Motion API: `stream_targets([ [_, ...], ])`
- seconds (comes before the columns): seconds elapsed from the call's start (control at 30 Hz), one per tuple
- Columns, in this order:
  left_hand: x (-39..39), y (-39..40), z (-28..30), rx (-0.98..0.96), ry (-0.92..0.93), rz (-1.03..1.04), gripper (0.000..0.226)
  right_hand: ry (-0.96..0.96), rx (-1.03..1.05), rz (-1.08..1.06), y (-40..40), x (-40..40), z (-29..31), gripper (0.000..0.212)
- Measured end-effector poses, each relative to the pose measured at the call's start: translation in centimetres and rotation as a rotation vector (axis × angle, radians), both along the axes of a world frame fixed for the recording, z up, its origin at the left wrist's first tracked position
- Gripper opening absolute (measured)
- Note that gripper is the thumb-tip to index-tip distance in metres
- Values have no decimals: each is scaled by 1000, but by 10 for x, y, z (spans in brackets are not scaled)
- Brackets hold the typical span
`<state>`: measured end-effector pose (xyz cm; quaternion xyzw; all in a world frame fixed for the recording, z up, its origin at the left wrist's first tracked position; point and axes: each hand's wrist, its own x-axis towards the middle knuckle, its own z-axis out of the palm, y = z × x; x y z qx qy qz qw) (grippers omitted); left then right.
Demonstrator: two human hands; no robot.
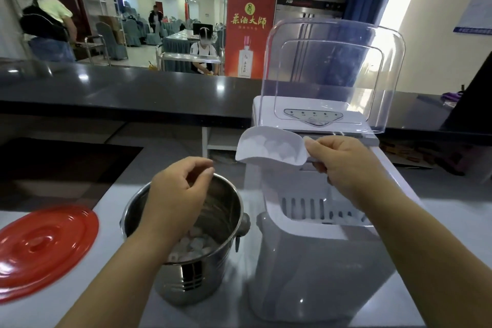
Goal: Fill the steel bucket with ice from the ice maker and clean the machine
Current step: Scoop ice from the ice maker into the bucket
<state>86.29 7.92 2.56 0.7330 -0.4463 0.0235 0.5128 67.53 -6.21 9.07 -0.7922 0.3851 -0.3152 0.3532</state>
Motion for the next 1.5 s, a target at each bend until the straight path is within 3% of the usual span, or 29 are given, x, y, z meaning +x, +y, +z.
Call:
stream_targets([
  [0.27, 56, 24, -30, 274, -150, 225, 38, 130, -291, 42, 17, 40, -1, 43],
  [0.4, 67, 29, -35, 373, 10, 224, 51, 215, -417, 44, 25, 52, -1, 37],
  [0.5, 70, 31, -37, 356, 126, 207, 46, 281, -495, 41, 30, 59, -3, 34],
  [0.7, 71, 31, -36, 322, 89, 193, 23, 325, -552, 61, 36, 67, -7, 33],
  [0.87, 74, 31, -39, 304, 107, 155, 26, 345, -576, 47, 41, 67, -8, 32],
  [1.13, 74, 30, -38, 218, 60, 188, 39, 289, -477, 28, 45, 62, -8, 33],
  [1.33, 59, 26, -17, 18, -16, 148, 30, 126, -279, 6, 42, 45, -6, 43],
  [1.5, 32, 14, 2, -62, 35, 43, 22, -3, -108, -29, 30, 18, 3, 41],
])
